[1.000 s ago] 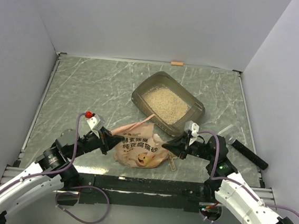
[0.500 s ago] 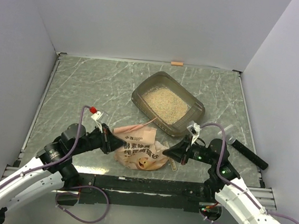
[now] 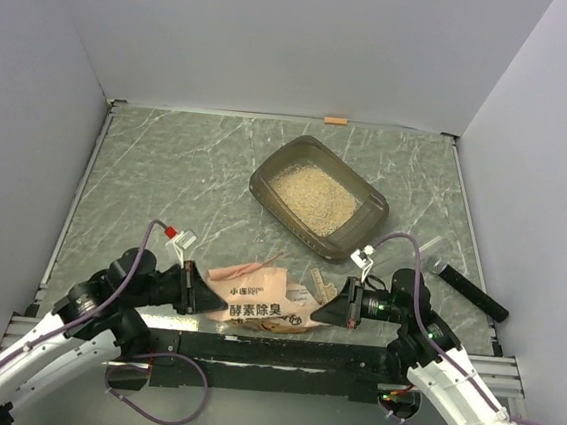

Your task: Fill the litter box with clean litter

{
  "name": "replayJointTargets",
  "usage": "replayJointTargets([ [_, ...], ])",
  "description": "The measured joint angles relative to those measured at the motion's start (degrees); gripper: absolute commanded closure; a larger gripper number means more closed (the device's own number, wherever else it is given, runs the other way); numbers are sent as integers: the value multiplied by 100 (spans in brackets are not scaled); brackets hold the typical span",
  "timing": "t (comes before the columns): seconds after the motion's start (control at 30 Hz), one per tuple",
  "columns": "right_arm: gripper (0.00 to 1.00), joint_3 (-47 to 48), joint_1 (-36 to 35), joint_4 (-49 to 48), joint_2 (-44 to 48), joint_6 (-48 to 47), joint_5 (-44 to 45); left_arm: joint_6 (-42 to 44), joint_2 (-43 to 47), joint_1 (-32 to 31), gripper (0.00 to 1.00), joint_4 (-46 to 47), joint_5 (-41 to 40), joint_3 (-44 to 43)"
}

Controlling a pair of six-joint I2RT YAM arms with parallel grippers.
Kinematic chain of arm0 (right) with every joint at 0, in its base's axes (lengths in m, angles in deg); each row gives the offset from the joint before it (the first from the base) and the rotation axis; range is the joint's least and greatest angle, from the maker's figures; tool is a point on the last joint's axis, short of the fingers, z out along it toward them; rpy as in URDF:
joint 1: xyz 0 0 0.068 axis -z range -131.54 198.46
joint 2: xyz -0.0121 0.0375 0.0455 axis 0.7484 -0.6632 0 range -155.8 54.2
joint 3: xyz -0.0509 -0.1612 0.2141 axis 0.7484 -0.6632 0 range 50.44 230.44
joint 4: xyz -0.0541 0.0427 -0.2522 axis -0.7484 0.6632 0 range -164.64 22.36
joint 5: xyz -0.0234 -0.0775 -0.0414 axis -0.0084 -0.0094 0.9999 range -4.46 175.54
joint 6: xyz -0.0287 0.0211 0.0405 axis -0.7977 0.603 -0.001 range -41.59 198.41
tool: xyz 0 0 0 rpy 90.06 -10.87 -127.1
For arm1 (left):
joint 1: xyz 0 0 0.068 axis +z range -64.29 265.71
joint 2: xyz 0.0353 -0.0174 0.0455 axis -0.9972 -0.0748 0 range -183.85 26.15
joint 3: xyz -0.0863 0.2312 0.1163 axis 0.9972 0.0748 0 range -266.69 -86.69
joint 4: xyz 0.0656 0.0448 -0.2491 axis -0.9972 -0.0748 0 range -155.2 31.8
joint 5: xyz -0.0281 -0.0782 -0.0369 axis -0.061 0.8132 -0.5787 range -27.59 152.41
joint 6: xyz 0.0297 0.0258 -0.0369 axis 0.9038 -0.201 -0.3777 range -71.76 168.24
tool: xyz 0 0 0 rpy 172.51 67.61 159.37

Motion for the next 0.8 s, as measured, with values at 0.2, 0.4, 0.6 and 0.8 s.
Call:
replayJointTargets([
  [0.2,100,-146,-2,588,133,195,-92,-103,186,-2,99,-717,188,31],
  [0.4,84,-339,-7,815,-55,256,-144,-74,-140,-2,99,-1088,295,177],
  [0.6,43,-264,-4,1322,-118,79,50,24,-166,-2,99,-1469,245,177],
  [0.8,40,1058,-4,2337,-326,-894,920,66,-127,-2,99,-1740,136,179],
])
